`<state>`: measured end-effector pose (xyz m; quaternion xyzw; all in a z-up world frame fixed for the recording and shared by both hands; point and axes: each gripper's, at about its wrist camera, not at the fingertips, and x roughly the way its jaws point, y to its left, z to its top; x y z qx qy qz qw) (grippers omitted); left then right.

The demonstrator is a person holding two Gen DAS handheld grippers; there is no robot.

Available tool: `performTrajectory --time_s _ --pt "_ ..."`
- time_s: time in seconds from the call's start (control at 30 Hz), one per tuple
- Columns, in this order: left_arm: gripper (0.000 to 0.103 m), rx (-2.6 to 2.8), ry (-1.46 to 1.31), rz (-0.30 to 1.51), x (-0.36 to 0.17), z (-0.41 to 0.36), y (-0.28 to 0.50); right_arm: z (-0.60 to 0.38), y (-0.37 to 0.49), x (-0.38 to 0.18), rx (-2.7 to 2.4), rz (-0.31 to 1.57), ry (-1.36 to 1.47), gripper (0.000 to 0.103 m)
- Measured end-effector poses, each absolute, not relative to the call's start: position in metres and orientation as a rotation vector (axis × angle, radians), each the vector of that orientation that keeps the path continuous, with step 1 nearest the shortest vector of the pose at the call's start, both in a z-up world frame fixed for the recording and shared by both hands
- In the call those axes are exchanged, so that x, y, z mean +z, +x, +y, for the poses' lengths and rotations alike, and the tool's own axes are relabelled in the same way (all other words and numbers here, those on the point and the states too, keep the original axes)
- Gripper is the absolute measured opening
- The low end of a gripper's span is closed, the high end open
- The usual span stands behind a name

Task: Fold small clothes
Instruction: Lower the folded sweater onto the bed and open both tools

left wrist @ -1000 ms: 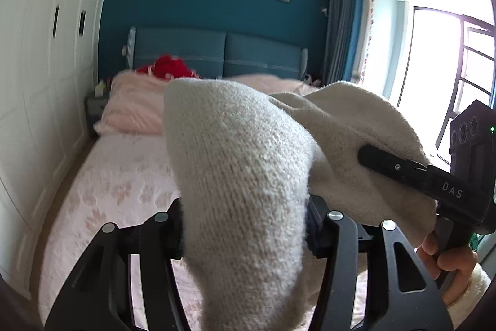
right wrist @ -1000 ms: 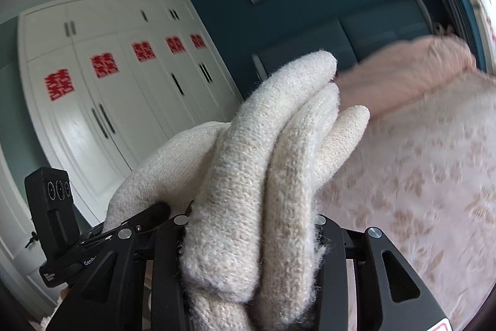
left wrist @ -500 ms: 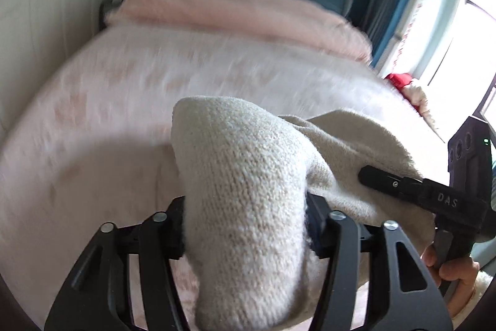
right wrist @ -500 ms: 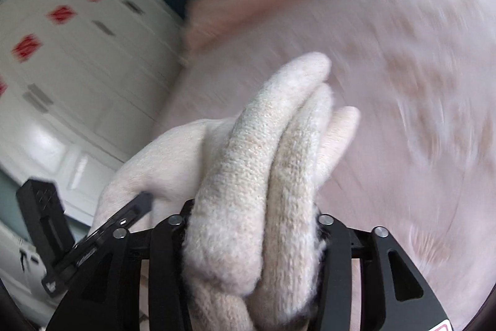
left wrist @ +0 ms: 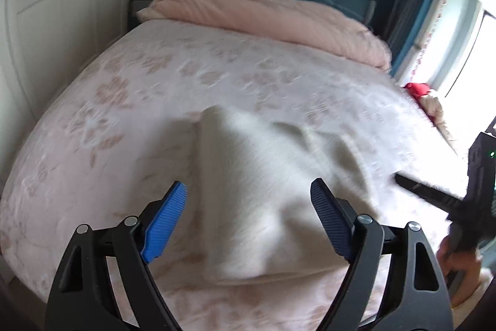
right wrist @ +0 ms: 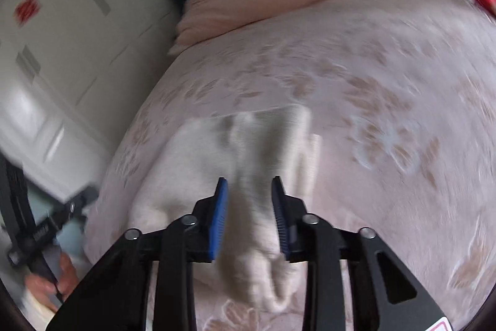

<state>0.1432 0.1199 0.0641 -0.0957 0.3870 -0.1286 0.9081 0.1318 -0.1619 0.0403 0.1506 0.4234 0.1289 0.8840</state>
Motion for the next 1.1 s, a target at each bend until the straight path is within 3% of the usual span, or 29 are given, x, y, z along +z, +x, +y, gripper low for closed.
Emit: performTrajectory --time_s 0.07,0.17,0.23,0.27,0.5,0.57,0.67,0.77,0.97,1.1 --pt "0.078 -0.274 -0.163 0.834 0.055 0.102 0.151 -0.132 0.138 0.028 0.285 0.926 0.19 0.02" --pt "0.06 -0.135 -0.032 1.024 -0.003 0.091 0.172 -0.117 0.152 -0.032 0.246 1.089 0.074 0.013" --pt "0.063 -0.137 -0.173 1.117 -0.045 0.112 0.174 -0.115 0.153 -0.047 0.249 1.084 0.064 0.012" --pt "0.074 -0.119 -0.24 1.101 -0.051 0.122 0.17 -0.112 0.154 -0.038 0.24 1.089 0.065 0.012" --pt "0.077 -0.06 -0.259 0.974 0.004 0.156 0.128 -0.043 0.166 0.036 0.429 0.993 0.008 0.014" --pt "0.079 -0.005 -0.24 0.95 0.02 0.176 0.112 -0.012 0.18 0.026 0.488 1.026 -0.006 0.014" --pt "0.079 0.059 -0.202 0.947 0.031 0.196 0.098 0.039 0.2 -0.034 0.538 1.184 -0.069 0.018" --pt "0.079 0.084 -0.172 0.937 0.036 0.203 0.091 0.063 0.192 -0.033 0.567 1.118 -0.147 0.019" --pt "0.081 -0.001 -0.188 0.948 0.033 0.183 0.096 -0.012 0.16 0.03 0.495 1.038 -0.015 0.015" --pt "0.082 -0.072 -0.156 0.966 0.022 0.148 0.104 -0.085 0.127 0.017 0.272 1.073 0.006 0.016"
